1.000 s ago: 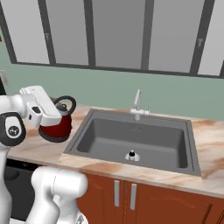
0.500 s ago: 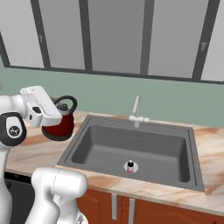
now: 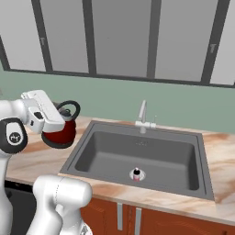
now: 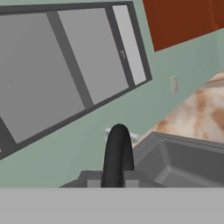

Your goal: Open the cabinet, pick the kettle from the cabinet, and place it in the sink.

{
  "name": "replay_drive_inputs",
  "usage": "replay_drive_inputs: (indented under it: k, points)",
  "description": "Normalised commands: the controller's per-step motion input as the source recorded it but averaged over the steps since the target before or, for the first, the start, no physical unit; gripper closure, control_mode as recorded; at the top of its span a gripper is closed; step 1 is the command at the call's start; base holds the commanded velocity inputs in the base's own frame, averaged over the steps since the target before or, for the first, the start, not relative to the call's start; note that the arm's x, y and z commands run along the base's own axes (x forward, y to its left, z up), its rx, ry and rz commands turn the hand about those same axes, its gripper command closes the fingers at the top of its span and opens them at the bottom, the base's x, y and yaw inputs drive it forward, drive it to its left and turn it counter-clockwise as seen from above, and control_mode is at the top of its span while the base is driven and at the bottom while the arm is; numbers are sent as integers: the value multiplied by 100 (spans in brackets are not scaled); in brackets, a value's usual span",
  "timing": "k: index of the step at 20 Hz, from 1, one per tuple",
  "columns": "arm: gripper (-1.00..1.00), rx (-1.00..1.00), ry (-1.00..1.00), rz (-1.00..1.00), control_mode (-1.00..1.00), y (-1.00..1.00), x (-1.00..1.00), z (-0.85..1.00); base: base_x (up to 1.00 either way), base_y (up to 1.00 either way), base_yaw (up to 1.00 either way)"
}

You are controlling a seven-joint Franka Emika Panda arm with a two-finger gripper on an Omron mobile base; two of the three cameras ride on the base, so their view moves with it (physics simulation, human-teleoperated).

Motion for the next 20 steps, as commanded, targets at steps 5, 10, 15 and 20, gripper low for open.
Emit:
replay_drive_inputs:
  k: [5,10,15,20]
  points:
    - [100,0,0,0,100,0,0,0,0,0,0]
    - [100,0,0,0,100,0,0,0,0,0,0]
    - [100,0,0,0,-100,0,0,0,0,0,0]
    - [100,0,0,0,-100,0,0,0,0,0,0]
